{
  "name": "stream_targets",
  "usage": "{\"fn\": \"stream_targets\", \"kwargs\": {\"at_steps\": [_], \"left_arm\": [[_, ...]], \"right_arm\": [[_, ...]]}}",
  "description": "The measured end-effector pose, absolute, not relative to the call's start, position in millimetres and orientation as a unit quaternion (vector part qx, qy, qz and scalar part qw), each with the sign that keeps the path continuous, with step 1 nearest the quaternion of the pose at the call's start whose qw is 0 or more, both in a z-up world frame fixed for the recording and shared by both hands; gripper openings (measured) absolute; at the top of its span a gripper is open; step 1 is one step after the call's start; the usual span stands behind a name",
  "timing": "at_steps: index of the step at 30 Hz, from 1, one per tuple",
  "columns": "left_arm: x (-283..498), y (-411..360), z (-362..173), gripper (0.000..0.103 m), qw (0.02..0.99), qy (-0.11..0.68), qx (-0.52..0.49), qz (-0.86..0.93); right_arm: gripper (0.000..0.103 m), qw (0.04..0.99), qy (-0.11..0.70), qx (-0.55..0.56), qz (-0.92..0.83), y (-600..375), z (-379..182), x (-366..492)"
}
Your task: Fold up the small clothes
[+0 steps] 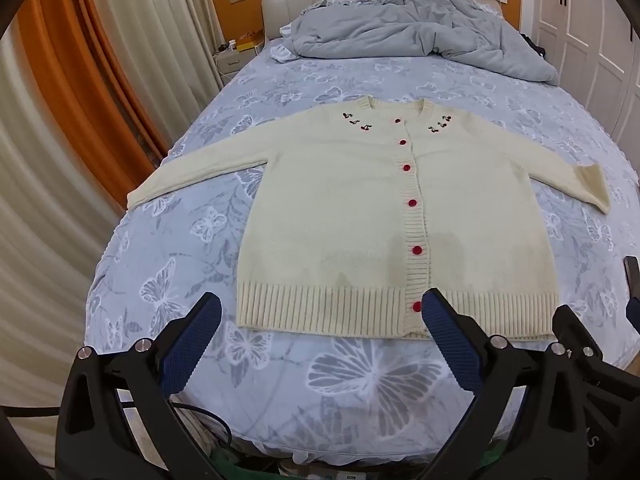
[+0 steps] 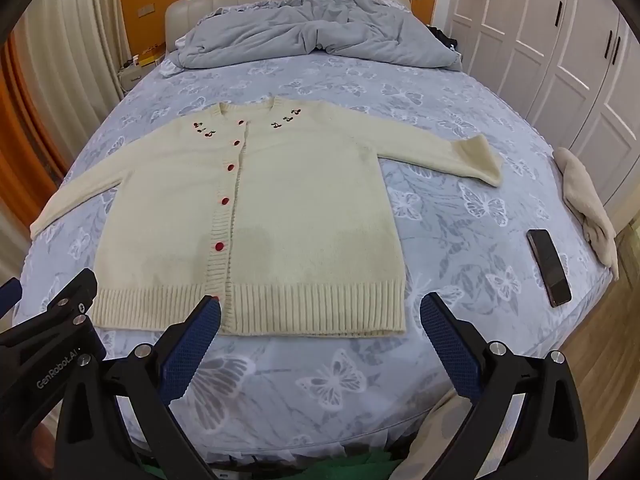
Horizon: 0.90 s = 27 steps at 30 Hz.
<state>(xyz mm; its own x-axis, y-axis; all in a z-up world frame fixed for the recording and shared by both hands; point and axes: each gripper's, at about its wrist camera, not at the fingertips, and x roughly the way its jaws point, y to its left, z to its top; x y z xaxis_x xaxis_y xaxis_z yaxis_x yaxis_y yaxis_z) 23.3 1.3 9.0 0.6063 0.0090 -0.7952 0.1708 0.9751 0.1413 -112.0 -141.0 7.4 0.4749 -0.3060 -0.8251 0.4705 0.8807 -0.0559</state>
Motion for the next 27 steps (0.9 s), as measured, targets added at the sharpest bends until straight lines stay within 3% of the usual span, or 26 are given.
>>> {"fn": "stream_targets", "kwargs": {"at_steps": [27], "left_arm": [[28.8,0.6,7.4,0.098,0.888,0.446,0.103,-0.044]], "right_arm": [[0.098,0.852,0.463,0.092,-0.225,-146.3,0.2,-111.0]]}}
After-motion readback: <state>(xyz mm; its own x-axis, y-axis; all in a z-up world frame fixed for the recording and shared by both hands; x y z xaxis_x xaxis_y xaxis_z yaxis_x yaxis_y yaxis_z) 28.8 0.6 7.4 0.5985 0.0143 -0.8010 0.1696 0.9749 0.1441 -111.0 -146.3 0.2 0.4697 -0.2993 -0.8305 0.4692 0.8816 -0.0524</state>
